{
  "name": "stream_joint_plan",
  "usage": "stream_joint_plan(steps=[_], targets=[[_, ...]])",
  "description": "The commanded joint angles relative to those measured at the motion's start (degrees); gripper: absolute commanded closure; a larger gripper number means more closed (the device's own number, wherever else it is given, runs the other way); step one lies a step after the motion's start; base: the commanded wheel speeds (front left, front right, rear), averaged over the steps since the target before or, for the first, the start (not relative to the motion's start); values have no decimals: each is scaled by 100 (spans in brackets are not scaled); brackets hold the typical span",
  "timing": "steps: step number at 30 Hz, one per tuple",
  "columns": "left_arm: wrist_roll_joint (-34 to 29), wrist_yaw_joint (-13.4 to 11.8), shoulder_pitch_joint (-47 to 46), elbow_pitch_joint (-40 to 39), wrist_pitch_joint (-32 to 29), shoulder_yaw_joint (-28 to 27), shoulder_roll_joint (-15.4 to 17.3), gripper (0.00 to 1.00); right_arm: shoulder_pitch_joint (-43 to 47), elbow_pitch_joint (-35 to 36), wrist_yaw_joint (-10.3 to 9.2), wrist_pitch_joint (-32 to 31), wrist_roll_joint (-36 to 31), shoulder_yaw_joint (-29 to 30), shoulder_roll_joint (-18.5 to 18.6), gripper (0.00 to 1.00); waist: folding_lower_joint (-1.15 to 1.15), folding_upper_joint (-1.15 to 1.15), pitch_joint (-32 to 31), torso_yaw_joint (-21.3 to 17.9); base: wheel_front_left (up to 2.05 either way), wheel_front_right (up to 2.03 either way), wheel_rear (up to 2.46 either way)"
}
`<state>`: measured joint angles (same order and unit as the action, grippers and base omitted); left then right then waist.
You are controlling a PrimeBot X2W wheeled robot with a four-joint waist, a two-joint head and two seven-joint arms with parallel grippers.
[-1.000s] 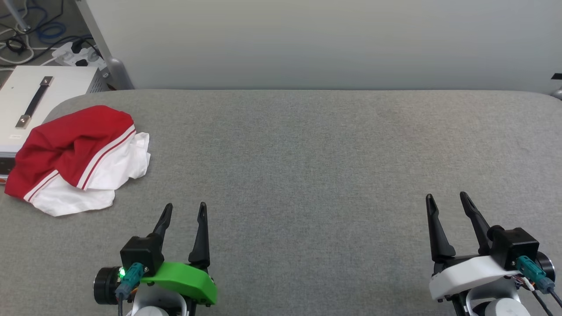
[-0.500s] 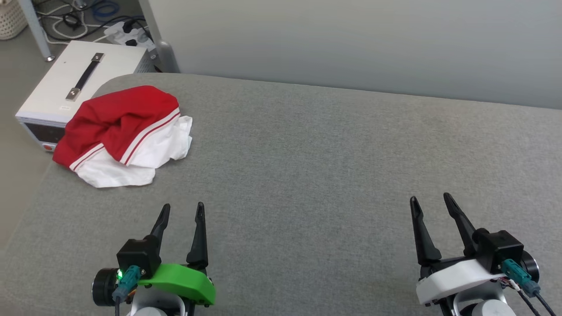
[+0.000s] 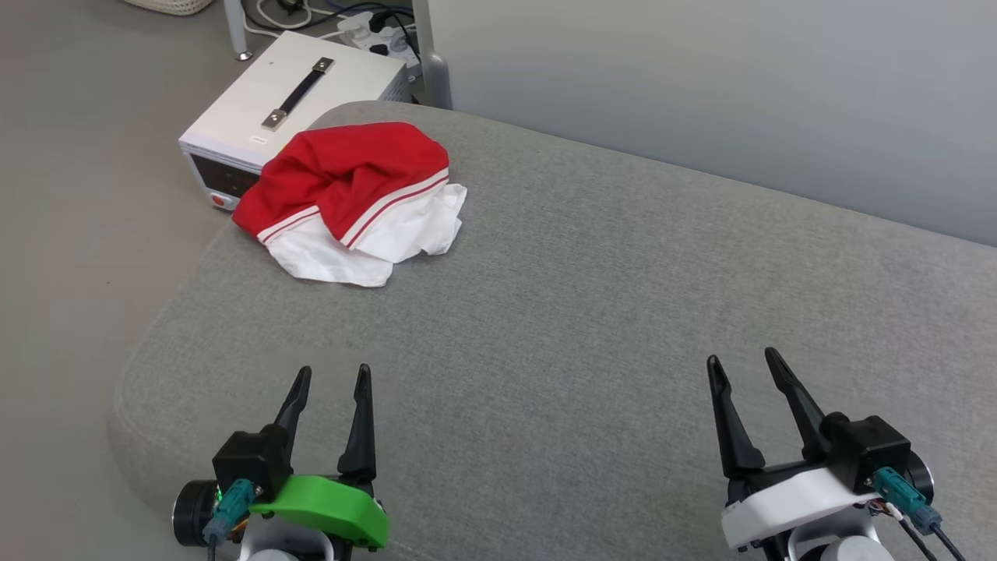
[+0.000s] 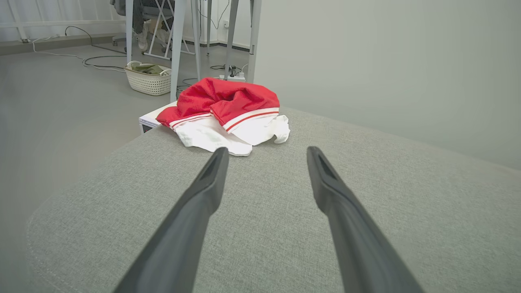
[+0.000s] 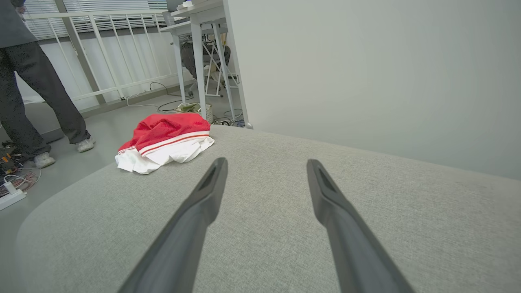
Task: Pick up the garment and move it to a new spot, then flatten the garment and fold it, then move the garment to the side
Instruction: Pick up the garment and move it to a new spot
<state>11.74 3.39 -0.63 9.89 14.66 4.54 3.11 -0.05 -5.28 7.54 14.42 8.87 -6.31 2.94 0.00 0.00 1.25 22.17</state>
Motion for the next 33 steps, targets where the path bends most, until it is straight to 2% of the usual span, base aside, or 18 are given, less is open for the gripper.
stream_joint_plan(steps=[1,10,23,29,33], targets=[[27,33,130,5,34,-3,-24,0,58,-20,-5,58,34,-19,-6,0,0,0,-12,280,0,0,0],[-9,62,136,-9,34,-14,-24,0,51,-73,-5,58,23,-18,-6,0,0,0,-35,473,0,0,0],[17,51,145,-89,34,-100,-24,0,50,-65,-5,58,2,-65,-6,0,0,0,-16,428,0,0,0],[-34,35,40,-93,34,-191,-24,0,-1,3,-5,58,-121,-46,-6,0,0,0,227,338,0,0,0],[-85,126,-199,-32,34,-362,-11,0,-109,62,-5,58,-332,-77,-6,0,0,0,559,185,0,0,0]])
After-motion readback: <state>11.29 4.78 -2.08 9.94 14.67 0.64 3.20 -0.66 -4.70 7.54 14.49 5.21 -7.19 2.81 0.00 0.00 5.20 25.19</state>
